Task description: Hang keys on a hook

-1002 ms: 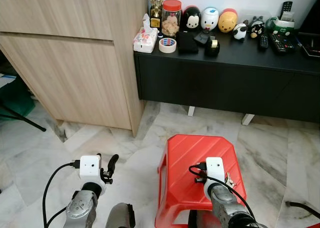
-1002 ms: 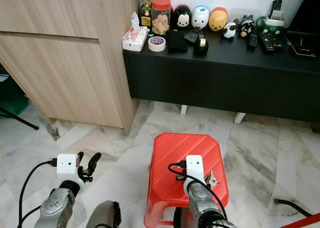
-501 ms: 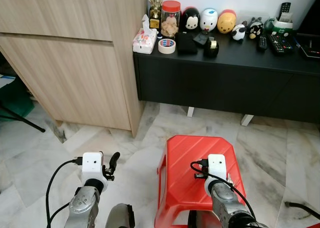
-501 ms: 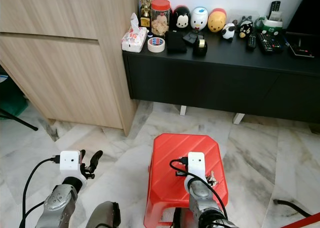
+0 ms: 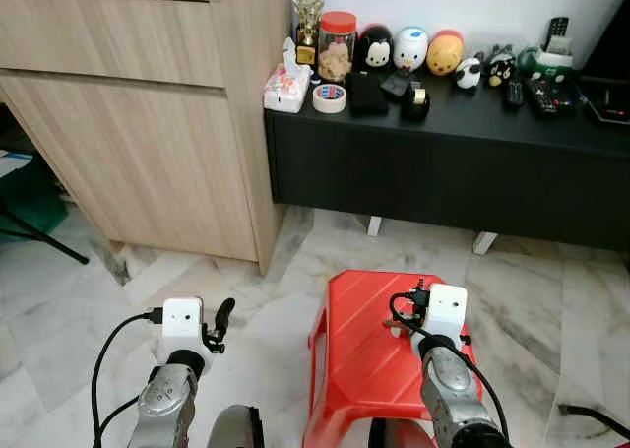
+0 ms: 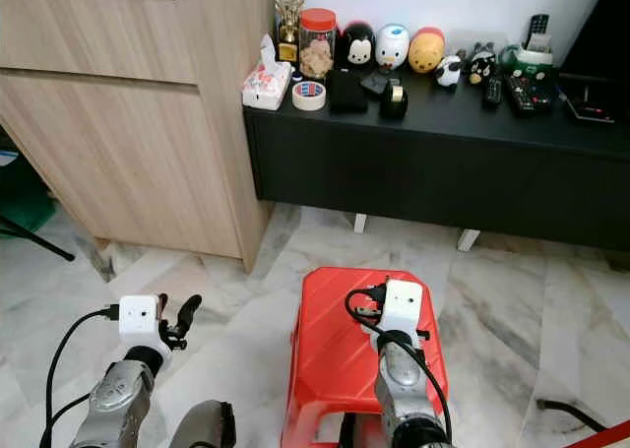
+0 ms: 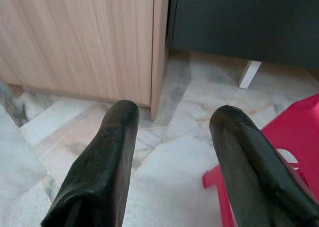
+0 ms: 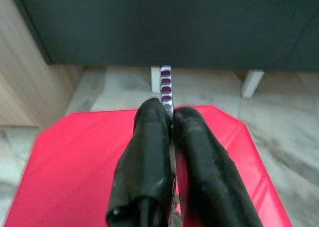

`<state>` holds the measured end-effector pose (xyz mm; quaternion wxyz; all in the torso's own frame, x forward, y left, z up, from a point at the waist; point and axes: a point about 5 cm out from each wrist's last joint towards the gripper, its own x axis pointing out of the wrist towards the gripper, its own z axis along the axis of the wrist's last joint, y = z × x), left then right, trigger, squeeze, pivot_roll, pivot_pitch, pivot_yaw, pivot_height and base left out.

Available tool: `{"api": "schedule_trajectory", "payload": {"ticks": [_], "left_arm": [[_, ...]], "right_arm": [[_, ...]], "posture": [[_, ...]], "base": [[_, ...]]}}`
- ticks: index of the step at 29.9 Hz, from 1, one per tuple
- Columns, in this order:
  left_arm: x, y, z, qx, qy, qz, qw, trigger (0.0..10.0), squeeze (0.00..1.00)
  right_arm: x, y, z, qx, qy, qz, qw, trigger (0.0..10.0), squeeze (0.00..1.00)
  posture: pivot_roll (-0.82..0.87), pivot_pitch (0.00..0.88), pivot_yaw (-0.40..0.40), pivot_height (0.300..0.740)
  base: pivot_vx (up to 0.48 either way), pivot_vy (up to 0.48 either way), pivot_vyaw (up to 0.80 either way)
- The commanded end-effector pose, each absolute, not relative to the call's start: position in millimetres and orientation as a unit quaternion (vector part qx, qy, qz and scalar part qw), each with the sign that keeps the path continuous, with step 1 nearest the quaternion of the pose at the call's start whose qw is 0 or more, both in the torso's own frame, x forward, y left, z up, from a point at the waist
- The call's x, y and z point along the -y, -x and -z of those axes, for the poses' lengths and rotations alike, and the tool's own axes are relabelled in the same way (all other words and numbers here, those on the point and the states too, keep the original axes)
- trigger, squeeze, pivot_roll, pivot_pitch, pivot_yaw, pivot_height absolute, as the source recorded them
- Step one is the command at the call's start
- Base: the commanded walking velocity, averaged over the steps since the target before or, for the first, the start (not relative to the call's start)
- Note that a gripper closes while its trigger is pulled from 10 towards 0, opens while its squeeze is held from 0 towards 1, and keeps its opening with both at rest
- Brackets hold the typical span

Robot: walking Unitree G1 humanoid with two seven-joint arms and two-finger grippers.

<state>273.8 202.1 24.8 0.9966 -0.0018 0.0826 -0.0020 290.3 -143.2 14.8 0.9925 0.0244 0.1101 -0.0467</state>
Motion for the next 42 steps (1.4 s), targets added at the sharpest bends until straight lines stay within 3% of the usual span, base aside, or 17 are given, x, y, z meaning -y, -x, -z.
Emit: {"api": "schedule_trajectory", "payload": {"ticks": [1, 8, 25, 42], "left_arm": [[-205.9, -270.7, -19.1, -0.093, -0.002, -0.007, 0.996, 10.0, 0.0], [-208.5, -267.3, -12.2, -0.105, -0.001, -0.017, 0.994, 10.0, 0.0], [-217.1, -247.7, 14.7, -0.173, -0.006, -0.035, 0.984, 10.0, 0.0], [-230.3, -206.6, 48.8, -0.277, -0.02, -0.051, 0.959, 10.0, 0.0]], "right_arm": [[140.8, -290.4, -24.7, -0.068, -0.018, 0.031, 0.997, 10.0, 0.0], [143.7, -284.5, -34.8, -0.023, -0.025, 0.033, 0.999, 10.0, 0.0], [141.1, -285.2, -41.7, -0.014, -0.033, 0.035, 0.999, 10.0, 0.0], [141.1, -284.5, -37.0, -0.036, -0.031, 0.04, 0.998, 10.0, 0.0]], "posture": [[0.06, 0.0, -0.064, 0.623], [0.05, 0.0, -0.069, 0.623], [0.06, 0.0, -0.065, 0.738], [0.06, 0.0, -0.07, 0.74]], "base": [[0.0, 0.0, 0.0], [0.0, 0.0, 0.0], [0.0, 0.0, 0.0], [0.0, 0.0, 0.0]]}}
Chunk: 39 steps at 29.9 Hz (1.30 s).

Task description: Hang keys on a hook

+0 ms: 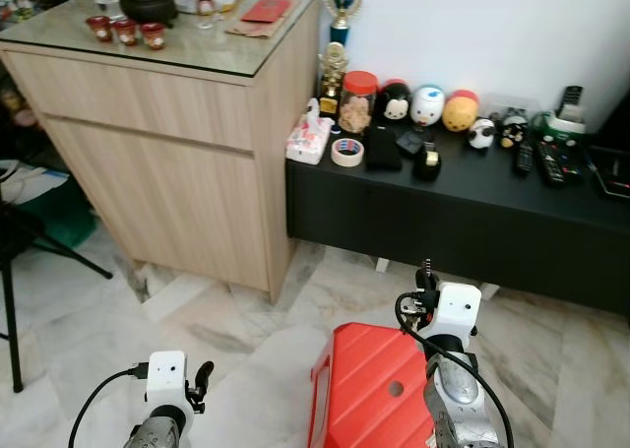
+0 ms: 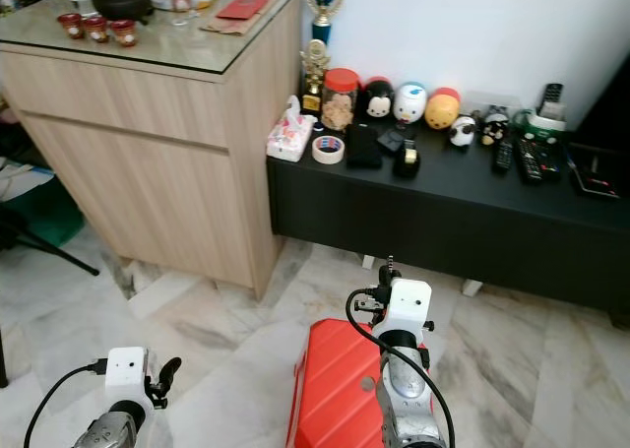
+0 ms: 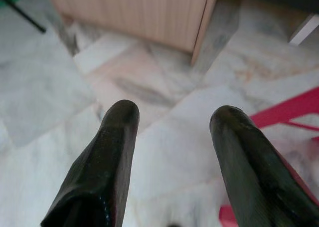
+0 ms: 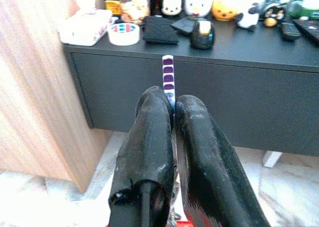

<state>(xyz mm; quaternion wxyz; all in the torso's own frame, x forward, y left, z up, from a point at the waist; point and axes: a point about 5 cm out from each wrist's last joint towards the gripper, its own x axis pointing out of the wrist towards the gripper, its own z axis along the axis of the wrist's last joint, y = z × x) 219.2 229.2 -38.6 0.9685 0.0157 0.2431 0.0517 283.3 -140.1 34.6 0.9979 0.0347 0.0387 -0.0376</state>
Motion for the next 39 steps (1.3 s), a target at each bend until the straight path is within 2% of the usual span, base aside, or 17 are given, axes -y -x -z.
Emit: {"api": "schedule_trajectory", "payload": {"ticks": [1, 27, 39], "left_arm": [[-230.7, -201.5, 52.4, -0.289, -0.019, -0.051, 0.956, 10.0, 0.0], [-226.2, -195.3, 58.7, -0.311, -0.026, -0.039, 0.949, 10.0, 0.0], [-227.6, -190.6, 63.8, -0.338, -0.023, -0.041, 0.94, 10.0, 0.0]], "right_arm": [[141.1, -284.9, -37.0, -0.037, -0.031, 0.041, 0.998, 10.0, 0.0], [143.6, -283.2, -30.9, -0.059, -0.024, 0.055, 0.996, 10.0, 0.0], [146.1, -284.5, -31.7, -0.06, -0.022, 0.062, 0.996, 10.0, 0.0]], "posture": [[0.06, 0.0, -0.07, 0.74], [0.06, 0.0, -0.068, 0.74], [0.06, 0.0, -0.068, 0.74]], "base": [[0.0, 0.0, 0.0], [0.0, 0.0, 0.0], [-0.306, 0.0, 0.0]]}}
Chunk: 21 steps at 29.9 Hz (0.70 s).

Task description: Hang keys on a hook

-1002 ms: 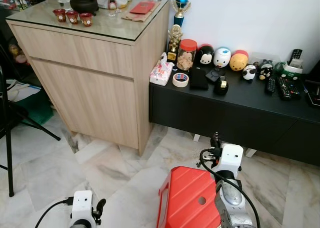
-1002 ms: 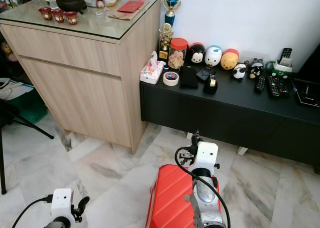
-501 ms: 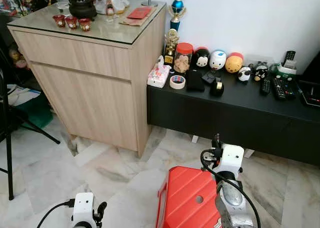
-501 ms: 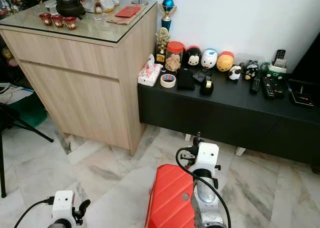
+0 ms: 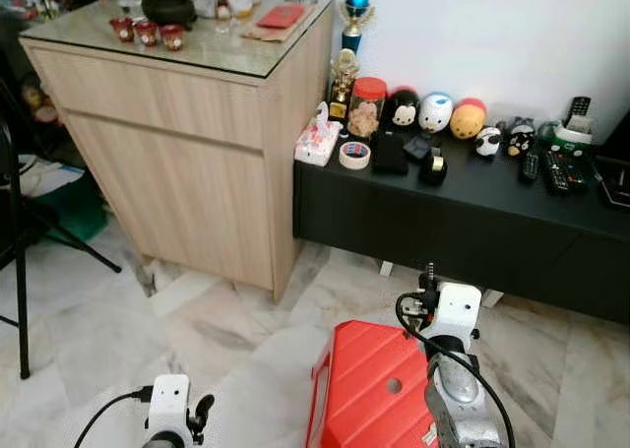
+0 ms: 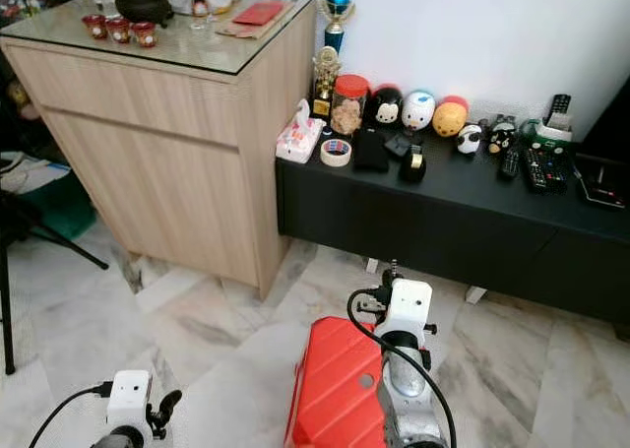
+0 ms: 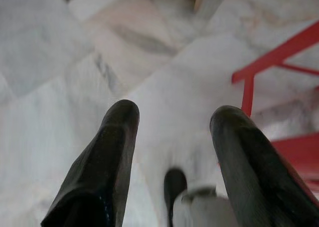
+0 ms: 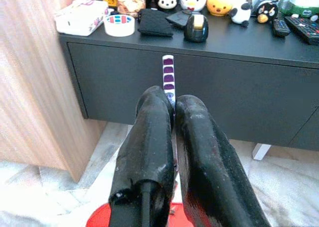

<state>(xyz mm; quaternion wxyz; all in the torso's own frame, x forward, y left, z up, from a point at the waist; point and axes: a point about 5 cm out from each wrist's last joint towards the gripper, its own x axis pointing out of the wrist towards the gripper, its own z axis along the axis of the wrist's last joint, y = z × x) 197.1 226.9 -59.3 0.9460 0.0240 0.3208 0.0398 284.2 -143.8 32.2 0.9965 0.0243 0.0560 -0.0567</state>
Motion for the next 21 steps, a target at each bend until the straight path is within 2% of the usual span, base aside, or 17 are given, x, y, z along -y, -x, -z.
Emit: {"api": "schedule_trajectory", "payload": {"ticks": [1, 21], "left_arm": [[-227.6, -189.8, 64.4, -0.341, -0.023, -0.041, 0.939, 10.0, 0.0], [-228.9, -188.7, 65.4, -0.348, -0.023, -0.043, 0.936, 10.0, 0.0]], "right_arm": [[146.2, -284.2, -31.4, -0.06, -0.022, 0.063, 0.996, 10.0, 0.0], [145.2, -286.1, -32.4, -0.059, -0.023, 0.064, 0.996, 10.0, 0.0]], "posture": [[0.06, 0.0, -0.067, 0.74], [0.06, 0.0, -0.067, 0.74]], "base": [[-0.322, 0.0, 0.0], [-0.324, 0.0, 0.0]]}}
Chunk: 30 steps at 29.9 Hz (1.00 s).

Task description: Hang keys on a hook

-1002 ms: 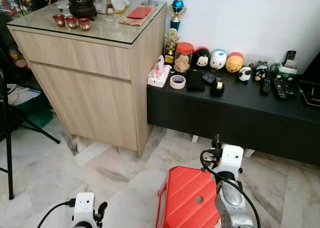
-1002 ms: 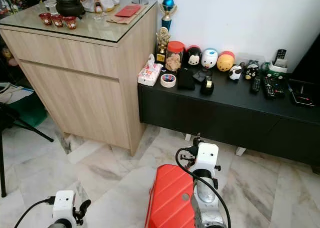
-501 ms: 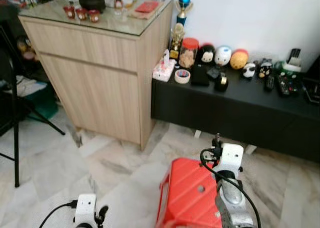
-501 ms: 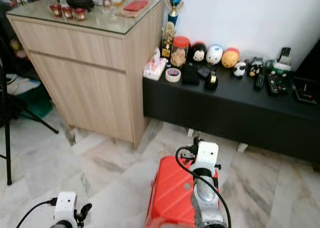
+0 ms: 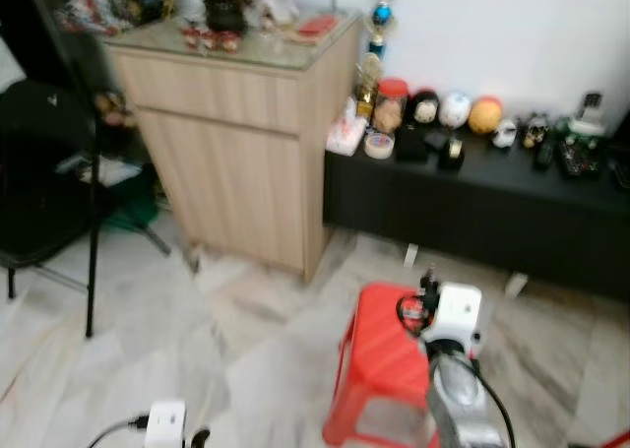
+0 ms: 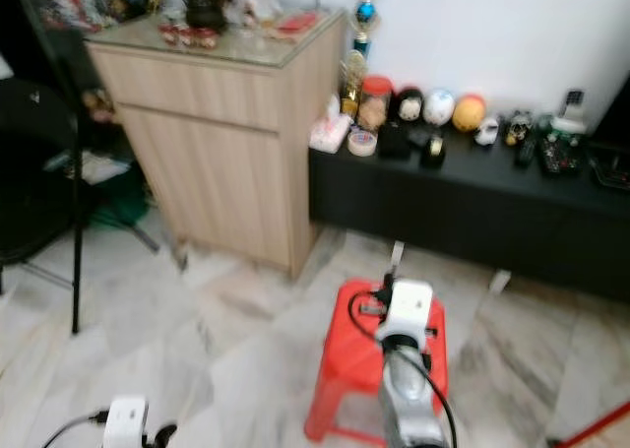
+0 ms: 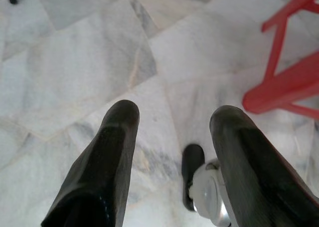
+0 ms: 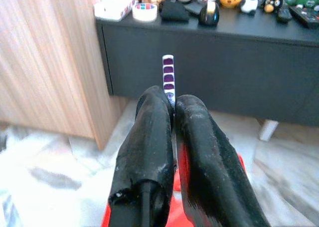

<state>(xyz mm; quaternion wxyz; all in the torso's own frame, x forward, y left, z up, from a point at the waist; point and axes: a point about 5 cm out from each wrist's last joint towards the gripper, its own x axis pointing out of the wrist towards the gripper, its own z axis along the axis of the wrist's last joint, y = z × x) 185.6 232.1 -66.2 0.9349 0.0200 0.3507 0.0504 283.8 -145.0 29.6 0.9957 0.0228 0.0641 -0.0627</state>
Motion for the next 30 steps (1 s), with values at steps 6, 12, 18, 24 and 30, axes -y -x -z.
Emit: {"api": "schedule_trajectory", "payload": {"ticks": [6, 12, 18, 24, 30], "left_arm": [[-229.5, -189.0, 65.1, -0.347, -0.022, -0.045, 0.936, 10.0, 0.0], [-230.5, -190.7, 64.1, -0.346, -0.022, -0.048, 0.937, 10.0, 0.0], [-231.8, -191.5, 63.4, -0.344, -0.022, -0.051, 0.937, 10.0, 0.0], [-232.8, -191.7, 62.9, -0.343, -0.022, -0.053, 0.938, 10.0, 0.0], [-233.4, -192.0, 62.5, -0.341, -0.021, -0.053, 0.938, 10.0, 0.0]], "right_arm": [[145.3, -286.9, -32.8, -0.06, -0.022, 0.063, 0.996, 10.0, 0.0], [146.1, -287.7, -32.8, -0.062, -0.021, 0.065, 0.996, 10.0, 0.0], [147.7, -289.2, -34.5, -0.059, -0.025, 0.072, 0.995, 10.0, 0.0], [148.3, -289.1, -34.2, -0.059, -0.027, 0.075, 0.995, 10.0, 0.0], [149.2, -288.8, -33.7, -0.061, -0.028, 0.078, 0.995, 10.0, 0.0]], "posture": [[0.06, 0.0, -0.068, 0.74], [0.07, 0.0, -0.07, 0.74], [0.06, 0.0, -0.069, 0.74], [0.06, 0.0, -0.069, 0.74], [0.06, 0.0, -0.069, 0.74]], "base": [[-0.321, 0.0, 0.0], [-0.209, 0.0, 0.0], [0.0, 0.0, 0.0], [0.0, 0.0, 0.0], [0.0, 0.0, 0.0]]}}
